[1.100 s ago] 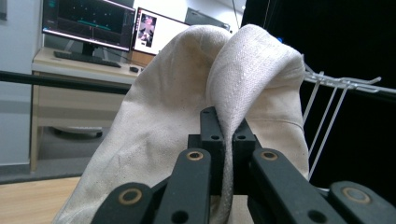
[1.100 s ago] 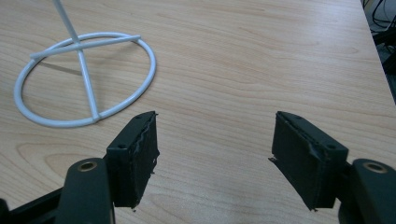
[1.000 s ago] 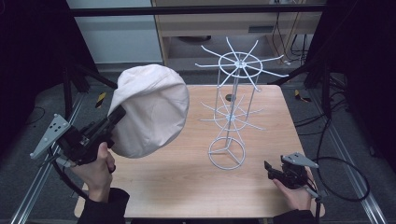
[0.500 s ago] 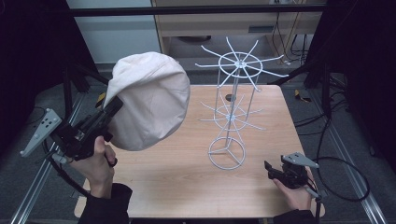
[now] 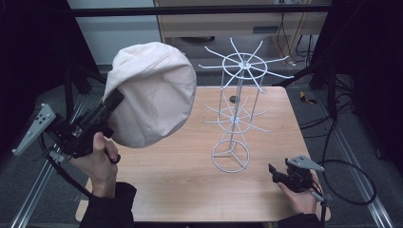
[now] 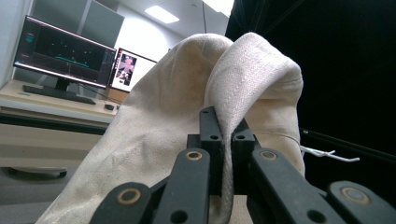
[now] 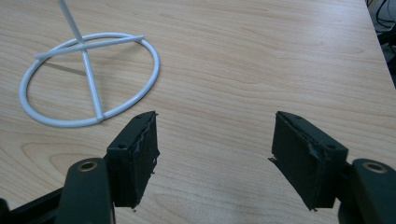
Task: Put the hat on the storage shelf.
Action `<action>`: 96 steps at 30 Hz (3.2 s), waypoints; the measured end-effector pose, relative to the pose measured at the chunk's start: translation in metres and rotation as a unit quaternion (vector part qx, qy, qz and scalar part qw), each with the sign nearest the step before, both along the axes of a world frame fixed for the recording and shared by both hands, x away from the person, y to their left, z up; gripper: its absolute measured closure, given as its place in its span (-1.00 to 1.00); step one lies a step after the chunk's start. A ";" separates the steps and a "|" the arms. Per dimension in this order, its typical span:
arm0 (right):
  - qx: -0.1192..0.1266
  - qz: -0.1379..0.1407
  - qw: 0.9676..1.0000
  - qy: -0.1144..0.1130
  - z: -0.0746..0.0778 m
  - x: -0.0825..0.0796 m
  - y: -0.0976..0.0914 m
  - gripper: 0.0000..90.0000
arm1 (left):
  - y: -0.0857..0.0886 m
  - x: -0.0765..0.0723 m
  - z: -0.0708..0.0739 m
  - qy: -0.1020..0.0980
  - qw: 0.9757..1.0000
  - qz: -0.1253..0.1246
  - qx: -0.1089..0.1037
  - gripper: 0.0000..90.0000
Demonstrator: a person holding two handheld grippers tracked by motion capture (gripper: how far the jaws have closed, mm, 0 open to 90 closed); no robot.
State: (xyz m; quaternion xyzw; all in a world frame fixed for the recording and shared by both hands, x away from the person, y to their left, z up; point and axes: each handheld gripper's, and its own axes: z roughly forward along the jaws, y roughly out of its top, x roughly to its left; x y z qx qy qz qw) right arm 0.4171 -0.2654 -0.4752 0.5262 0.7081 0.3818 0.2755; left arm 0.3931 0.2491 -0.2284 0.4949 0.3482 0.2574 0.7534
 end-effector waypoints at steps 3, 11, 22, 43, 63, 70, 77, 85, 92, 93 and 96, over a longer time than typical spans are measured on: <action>-0.003 0.001 1.000 0.001 -0.001 0.001 0.000 -0.30 | 0.000 0.000 0.004 -0.006 1.000 0.000 -0.004 0.96; 0.000 0.002 1.000 0.000 0.000 0.000 0.000 -0.30 | -0.009 0.004 0.012 -0.012 1.000 -0.007 -0.007 0.96; -0.003 0.005 1.000 -0.001 -0.001 0.001 0.001 -0.30 | -0.027 0.012 0.019 -0.017 1.000 -0.022 -0.009 0.96; -0.002 0.005 1.000 0.000 -0.001 0.001 0.000 -0.30 | -0.055 0.039 0.014 0.006 0.999 -0.032 0.005 0.96; 0.001 0.005 1.000 0.003 -0.001 0.001 0.001 -0.30 | -0.045 0.049 -0.022 0.048 0.997 -0.044 0.033 0.95; -0.003 0.005 1.000 0.001 -0.002 0.001 0.001 -0.30 | -0.044 0.053 -0.036 0.066 0.995 -0.051 0.061 0.95; -0.003 0.004 1.000 0.002 -0.002 0.001 0.001 -0.30 | -0.043 0.055 -0.047 0.079 0.992 -0.053 0.078 0.95; -0.005 0.004 1.000 0.002 -0.002 0.002 0.001 -0.30 | -0.050 0.058 -0.059 0.090 0.987 -0.057 0.119 0.94; -0.005 0.005 1.000 0.003 -0.003 0.002 0.001 -0.30 | -0.059 0.059 -0.070 0.105 0.981 -0.060 0.150 0.94; -0.006 0.005 1.000 0.003 -0.003 0.002 0.001 -0.30 | -0.059 0.059 -0.070 0.105 0.981 -0.060 0.150 0.94; -0.006 0.005 1.000 0.004 -0.003 0.002 0.001 -0.30 | -0.063 0.061 -0.074 0.111 0.979 -0.061 0.160 0.94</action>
